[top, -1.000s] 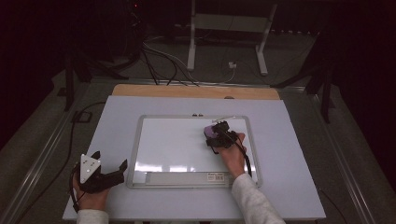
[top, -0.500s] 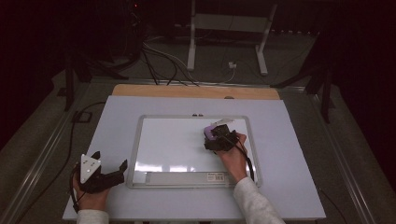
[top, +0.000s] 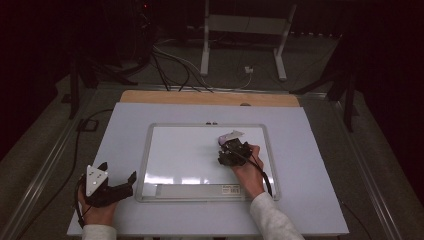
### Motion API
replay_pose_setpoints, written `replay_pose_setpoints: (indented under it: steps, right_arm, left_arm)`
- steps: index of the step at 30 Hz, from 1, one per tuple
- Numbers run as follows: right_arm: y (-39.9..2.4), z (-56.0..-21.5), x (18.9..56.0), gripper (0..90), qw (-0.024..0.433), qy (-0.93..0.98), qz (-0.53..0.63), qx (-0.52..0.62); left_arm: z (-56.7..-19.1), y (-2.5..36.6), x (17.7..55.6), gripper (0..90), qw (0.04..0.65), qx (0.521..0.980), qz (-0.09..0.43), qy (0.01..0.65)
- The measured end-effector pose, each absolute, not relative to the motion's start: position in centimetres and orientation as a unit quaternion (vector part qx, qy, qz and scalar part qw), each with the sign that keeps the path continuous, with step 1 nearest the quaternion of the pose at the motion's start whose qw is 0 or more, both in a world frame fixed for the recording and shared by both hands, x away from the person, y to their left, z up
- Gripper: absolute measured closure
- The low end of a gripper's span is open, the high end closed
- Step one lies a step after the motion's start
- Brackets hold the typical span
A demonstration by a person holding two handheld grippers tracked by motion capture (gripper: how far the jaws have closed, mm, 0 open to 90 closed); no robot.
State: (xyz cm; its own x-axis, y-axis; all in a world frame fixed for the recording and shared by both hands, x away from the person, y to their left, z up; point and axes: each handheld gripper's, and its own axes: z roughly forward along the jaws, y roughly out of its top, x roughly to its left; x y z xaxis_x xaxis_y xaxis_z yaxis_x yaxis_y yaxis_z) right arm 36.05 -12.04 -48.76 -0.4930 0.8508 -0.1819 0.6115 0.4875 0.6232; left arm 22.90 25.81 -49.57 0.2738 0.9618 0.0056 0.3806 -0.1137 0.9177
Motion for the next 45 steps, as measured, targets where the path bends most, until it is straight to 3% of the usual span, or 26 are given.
replay_pose_setpoints:
  steps: [19, 21, 27, 45]
  right_arm:
    - [-14.1, -48.5, 37.4, 33.7, 0.215, 0.814, 0.254, 0.476]
    - [-14.5, -48.7, 37.6, 37.3, 0.208, 0.812, 0.251, 0.484]
    - [-15.0, -48.5, 37.5, 59.4, 0.210, 0.806, 0.262, 0.487]
    - [-15.6, -46.4, 37.4, 63.9, 0.237, 0.778, 0.301, 0.497]
  left_arm:
    - [-49.6, 25.8, 22.9, 1.2, 0.436, 0.668, 0.333, 0.503]
    - [-49.6, 25.8, 22.9, 1.2, 0.436, 0.668, 0.334, 0.503]
    - [-49.6, 25.8, 22.9, 1.2, 0.436, 0.668, 0.333, 0.503]
    - [-49.6, 25.8, 22.9, 1.2, 0.435, 0.668, 0.334, 0.503]
